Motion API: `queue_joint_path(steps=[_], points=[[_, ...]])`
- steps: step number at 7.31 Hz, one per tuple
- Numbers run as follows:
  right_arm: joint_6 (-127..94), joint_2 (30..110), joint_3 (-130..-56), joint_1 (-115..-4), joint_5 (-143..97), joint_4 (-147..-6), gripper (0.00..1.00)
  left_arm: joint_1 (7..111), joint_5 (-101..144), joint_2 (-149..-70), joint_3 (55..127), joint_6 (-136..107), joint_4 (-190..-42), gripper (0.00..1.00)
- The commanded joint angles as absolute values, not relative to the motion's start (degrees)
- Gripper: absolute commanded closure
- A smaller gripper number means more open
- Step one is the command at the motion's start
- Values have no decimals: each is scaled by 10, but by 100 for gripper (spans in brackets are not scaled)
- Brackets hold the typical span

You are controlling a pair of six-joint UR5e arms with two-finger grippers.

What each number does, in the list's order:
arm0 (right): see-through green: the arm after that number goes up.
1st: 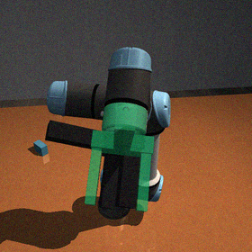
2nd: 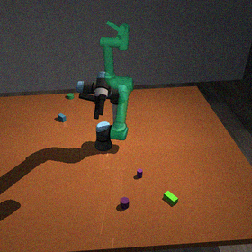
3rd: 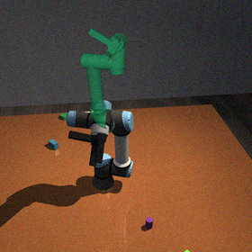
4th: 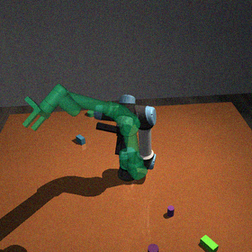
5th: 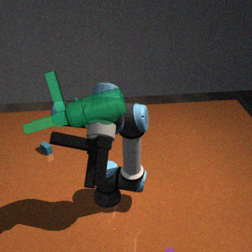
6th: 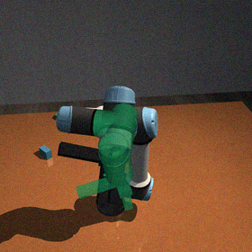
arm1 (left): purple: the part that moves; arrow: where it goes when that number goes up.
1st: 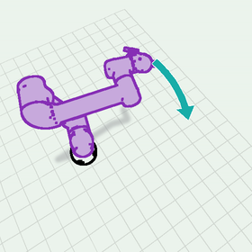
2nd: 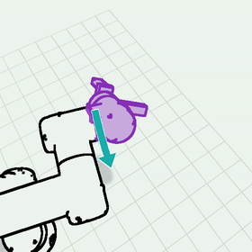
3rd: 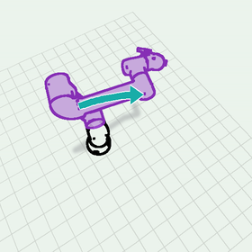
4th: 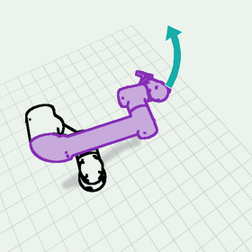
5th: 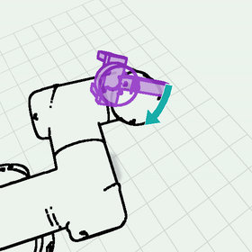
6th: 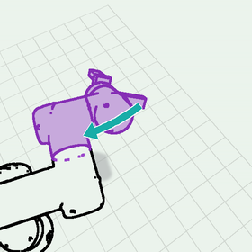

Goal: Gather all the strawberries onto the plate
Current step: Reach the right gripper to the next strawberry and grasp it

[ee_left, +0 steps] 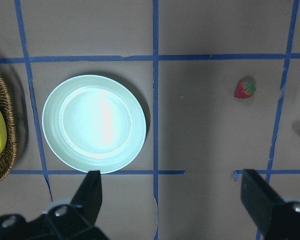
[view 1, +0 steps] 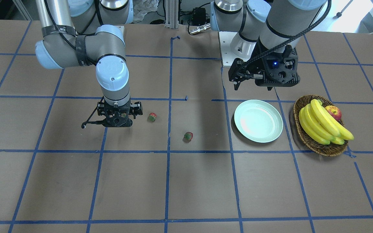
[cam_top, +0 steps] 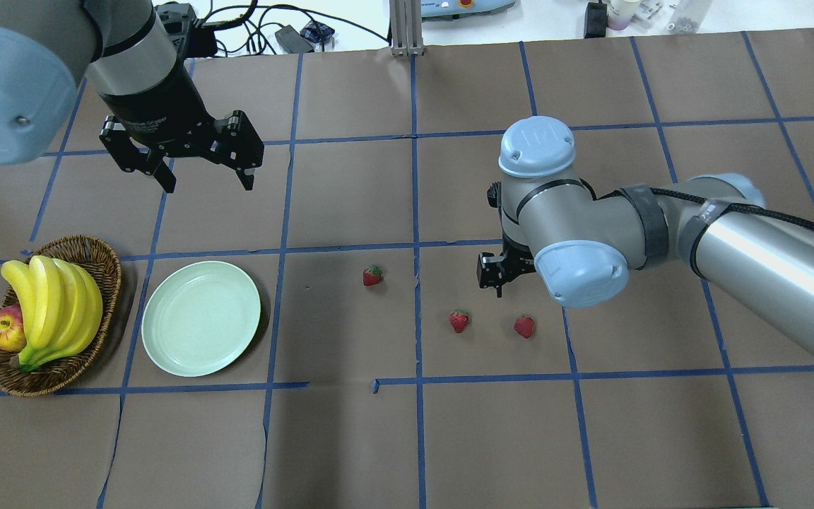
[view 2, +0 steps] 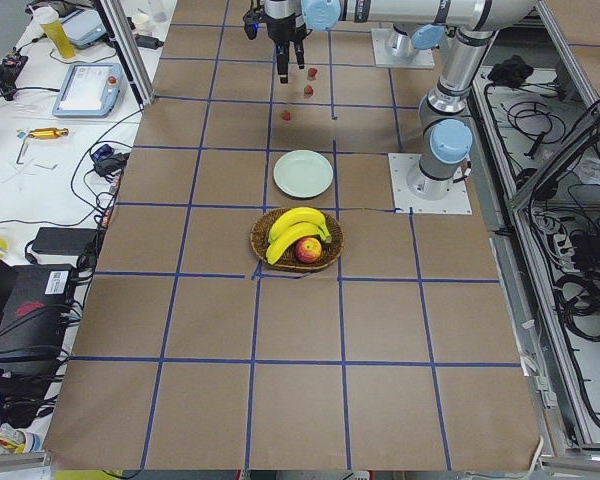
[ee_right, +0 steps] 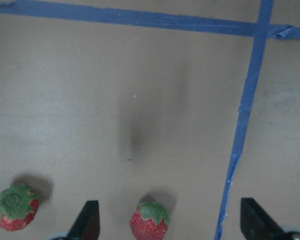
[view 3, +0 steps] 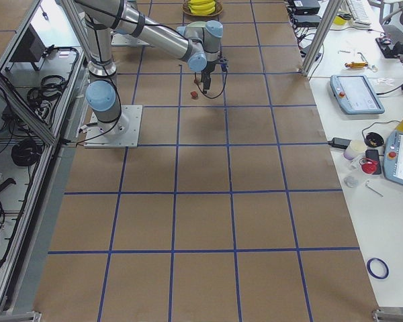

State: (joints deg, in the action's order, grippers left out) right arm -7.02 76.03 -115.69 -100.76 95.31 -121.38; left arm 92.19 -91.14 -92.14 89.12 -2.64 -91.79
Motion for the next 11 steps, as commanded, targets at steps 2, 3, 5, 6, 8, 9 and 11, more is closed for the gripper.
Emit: queue_joint_path(steps=[2,3,5,6,8,9,11], points=[[-95,759,-1217,-1009,937,-1262,1,922,-911,-922,892,-26,-918,0],[-103,761,-1223,-1011,936,-1265,16,922,-911,-921,892,-26,-918,0],[-110,758,-1223,-1012,932,-1269,75,922,-911,-922,892,-26,-918,0],[-110,758,-1224,-1012,932,-1269,91,922,-911,-921,892,-26,-918,0],[-112,765,-1204,-1012,926,-1269,99,922,-911,-921,891,-26,-918,0],[-120,766,-1163,-1016,895,-1263,98,922,-911,-921,891,-26,-918,0],[-189,736,-1089,-1063,805,-1245,97,922,-911,-921,891,-26,-918,0]])
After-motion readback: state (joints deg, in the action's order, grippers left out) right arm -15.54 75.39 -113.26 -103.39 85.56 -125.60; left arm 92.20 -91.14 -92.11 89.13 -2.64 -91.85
